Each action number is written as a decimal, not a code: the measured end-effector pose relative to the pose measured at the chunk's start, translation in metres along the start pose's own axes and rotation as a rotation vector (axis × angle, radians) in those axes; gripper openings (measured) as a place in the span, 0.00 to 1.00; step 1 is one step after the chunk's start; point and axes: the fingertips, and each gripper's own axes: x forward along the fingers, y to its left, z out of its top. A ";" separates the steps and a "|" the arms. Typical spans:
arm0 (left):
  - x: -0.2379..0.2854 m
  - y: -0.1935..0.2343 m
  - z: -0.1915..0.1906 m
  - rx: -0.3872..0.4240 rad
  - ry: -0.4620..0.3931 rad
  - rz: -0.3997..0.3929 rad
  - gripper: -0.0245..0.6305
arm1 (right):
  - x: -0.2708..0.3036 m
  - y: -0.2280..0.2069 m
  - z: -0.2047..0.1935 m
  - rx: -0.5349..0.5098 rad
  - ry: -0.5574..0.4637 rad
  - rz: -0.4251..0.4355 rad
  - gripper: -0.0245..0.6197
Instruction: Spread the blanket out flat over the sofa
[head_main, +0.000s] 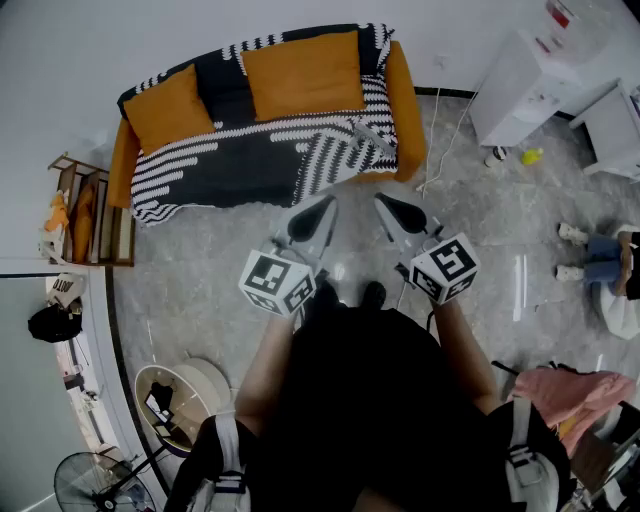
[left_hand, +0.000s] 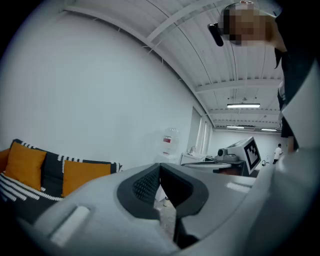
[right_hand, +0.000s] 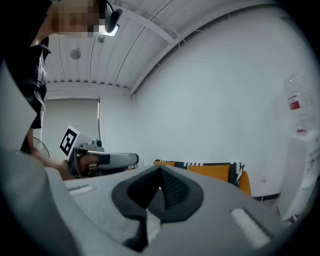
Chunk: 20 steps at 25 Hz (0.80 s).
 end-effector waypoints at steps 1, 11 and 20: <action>-0.001 0.000 -0.001 0.000 0.001 0.001 0.06 | 0.000 0.001 -0.001 -0.006 0.004 0.001 0.04; -0.007 -0.005 -0.010 -0.006 0.021 0.021 0.06 | -0.010 0.006 -0.004 0.001 -0.007 0.005 0.04; -0.008 -0.007 -0.027 -0.105 0.041 0.066 0.06 | -0.028 -0.002 -0.018 0.011 0.025 0.004 0.04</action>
